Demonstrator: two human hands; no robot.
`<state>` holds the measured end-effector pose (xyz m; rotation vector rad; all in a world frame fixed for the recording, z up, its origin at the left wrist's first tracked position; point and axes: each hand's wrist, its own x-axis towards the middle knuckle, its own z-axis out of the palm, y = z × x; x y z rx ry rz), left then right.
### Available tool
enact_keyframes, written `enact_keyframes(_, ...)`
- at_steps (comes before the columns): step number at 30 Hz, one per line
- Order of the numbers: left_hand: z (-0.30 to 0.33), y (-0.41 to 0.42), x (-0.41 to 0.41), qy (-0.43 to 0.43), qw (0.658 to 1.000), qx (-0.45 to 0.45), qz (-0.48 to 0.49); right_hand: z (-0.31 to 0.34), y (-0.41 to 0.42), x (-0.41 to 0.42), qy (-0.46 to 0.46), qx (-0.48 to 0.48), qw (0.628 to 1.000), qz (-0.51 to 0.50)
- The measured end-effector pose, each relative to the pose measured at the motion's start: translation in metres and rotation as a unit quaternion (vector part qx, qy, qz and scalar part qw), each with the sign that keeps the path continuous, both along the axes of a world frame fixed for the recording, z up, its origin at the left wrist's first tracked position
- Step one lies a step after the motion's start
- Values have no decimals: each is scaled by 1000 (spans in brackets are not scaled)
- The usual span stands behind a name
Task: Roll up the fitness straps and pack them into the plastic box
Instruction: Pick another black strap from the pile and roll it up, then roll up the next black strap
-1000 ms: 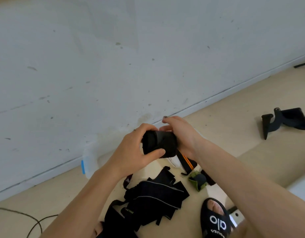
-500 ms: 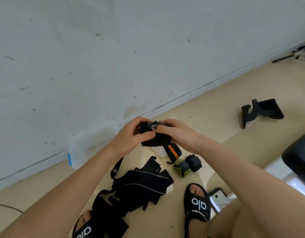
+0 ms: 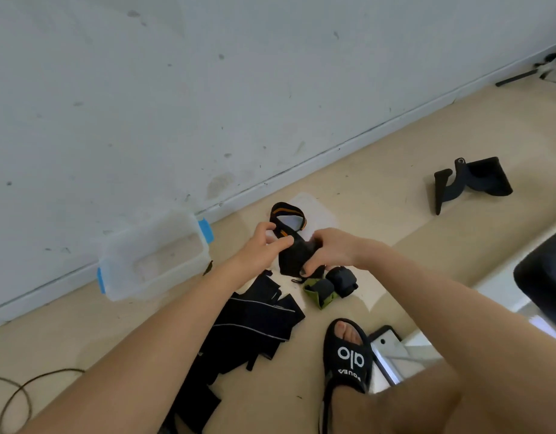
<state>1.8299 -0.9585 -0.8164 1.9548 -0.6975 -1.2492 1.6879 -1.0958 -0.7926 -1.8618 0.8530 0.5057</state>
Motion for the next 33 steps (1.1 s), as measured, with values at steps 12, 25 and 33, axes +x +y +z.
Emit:
enact_keyframes(12,-140,50,7,-66,972,190,-122,-189,-50,-74,219,-107,871,-426)
enact_keyframes(25,-200,136,15,-285,891,254,-245,-244,-26,-108,369,-39,855,-361)
enact_keyframes(33,-184,193,24,-192,939,255,-125,-194,11,-40,73,-364,912,-175)
